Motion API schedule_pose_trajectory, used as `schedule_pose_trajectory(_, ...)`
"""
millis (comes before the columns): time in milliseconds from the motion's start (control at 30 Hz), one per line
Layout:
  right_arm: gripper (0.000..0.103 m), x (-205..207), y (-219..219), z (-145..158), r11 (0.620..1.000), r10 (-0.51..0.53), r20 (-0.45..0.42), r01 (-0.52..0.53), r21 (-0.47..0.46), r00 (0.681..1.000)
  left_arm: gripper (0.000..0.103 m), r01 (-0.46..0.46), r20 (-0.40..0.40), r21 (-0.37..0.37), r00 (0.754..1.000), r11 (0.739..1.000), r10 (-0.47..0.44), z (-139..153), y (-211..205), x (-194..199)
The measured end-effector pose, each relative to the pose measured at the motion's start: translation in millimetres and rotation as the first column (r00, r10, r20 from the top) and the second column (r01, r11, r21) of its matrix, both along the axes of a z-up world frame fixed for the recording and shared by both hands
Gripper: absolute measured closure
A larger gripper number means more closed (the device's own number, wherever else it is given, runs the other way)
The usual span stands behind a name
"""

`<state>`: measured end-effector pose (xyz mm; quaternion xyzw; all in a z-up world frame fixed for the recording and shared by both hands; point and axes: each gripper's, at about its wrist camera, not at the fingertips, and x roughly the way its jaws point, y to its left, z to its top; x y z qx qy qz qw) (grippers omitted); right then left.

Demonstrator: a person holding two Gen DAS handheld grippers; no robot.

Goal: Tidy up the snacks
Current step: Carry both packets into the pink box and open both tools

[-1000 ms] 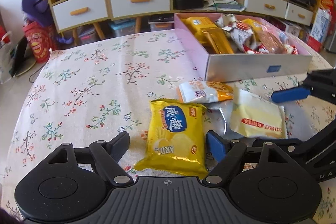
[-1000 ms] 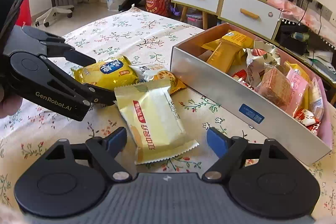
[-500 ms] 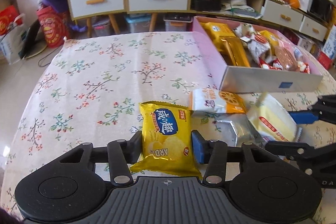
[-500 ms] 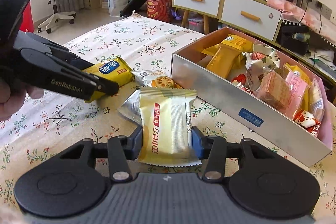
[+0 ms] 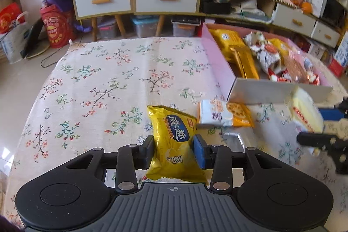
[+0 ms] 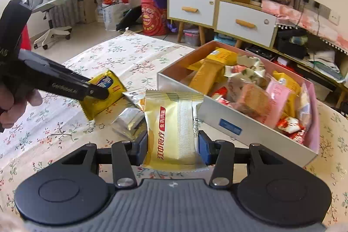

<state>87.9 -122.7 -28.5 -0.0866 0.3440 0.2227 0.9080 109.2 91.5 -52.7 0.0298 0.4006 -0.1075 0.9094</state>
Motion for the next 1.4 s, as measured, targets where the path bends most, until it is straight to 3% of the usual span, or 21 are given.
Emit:
schedule_pose_trajectory(67,0.059,3.0,-2.9,-0.4,1.000,-0.009,-0.006,0.009,-0.002,1.000,0.047,0.015,0.002,0.044,1.000,0.999,-0.015,-4.3,-5.7,-1.7)
schedule_pose_trajectory(167,0.059,4.7,-2.4,-2.5,1.000,-0.017,-0.016,0.017,-0.013,1.000,0.037,0.048,0.020,0.167,0.998,0.985,-0.052,-11.6,-21.1,-5.1)
schedule_pose_trajectory(233,0.059,5.2,-2.2,-3.3,1.000,-0.020,-0.019,0.020,-0.014,1.000,0.036,0.058,0.052,0.228,0.996,0.972,-0.072,-13.2,-28.5,-7.5)
schedule_pose_trajectory(333,0.059,5.0,-2.5,-3.5,1.000,-0.018,-0.018,0.018,-0.015,1.000,0.040,0.055,0.055,0.243,0.996,0.968,-0.070,-12.3,-33.4,-5.6)
schedule_pose_trajectory(367,0.059,5.0,-2.3,-3.4,1.000,-0.017,-0.017,0.017,-0.015,1.000,0.052,0.055,0.049,0.234,0.996,0.971,-0.069,-11.7,-33.9,-4.6)
schedule_pose_trajectory(433,0.059,4.1,-3.2,-3.0,1.000,-0.018,-0.016,0.018,-0.013,1.000,0.055,0.046,0.033,0.215,0.998,0.975,-0.054,-9.2,-33.9,-2.0)
schedule_pose_trajectory(633,0.059,2.7,-10.3,3.2,1.000,-0.031,-0.001,0.031,0.003,1.000,0.056,0.012,0.020,0.160,1.000,0.987,-0.015,-3.7,-29.0,-0.1)
schedule_pose_trajectory(1000,0.059,14.2,-40.8,19.8,0.988,-0.148,0.044,0.145,0.055,0.988,0.055,-0.045,0.082,0.065,0.996,0.997,0.040,33.0,-30.5,-0.9)
schedule_pose_trajectory(1400,0.059,42.9,-90.0,20.3,0.909,-0.384,0.011,0.376,0.179,0.923,0.055,-0.011,0.110,-0.041,0.994,0.999,0.016,57.0,-74.1,30.3)
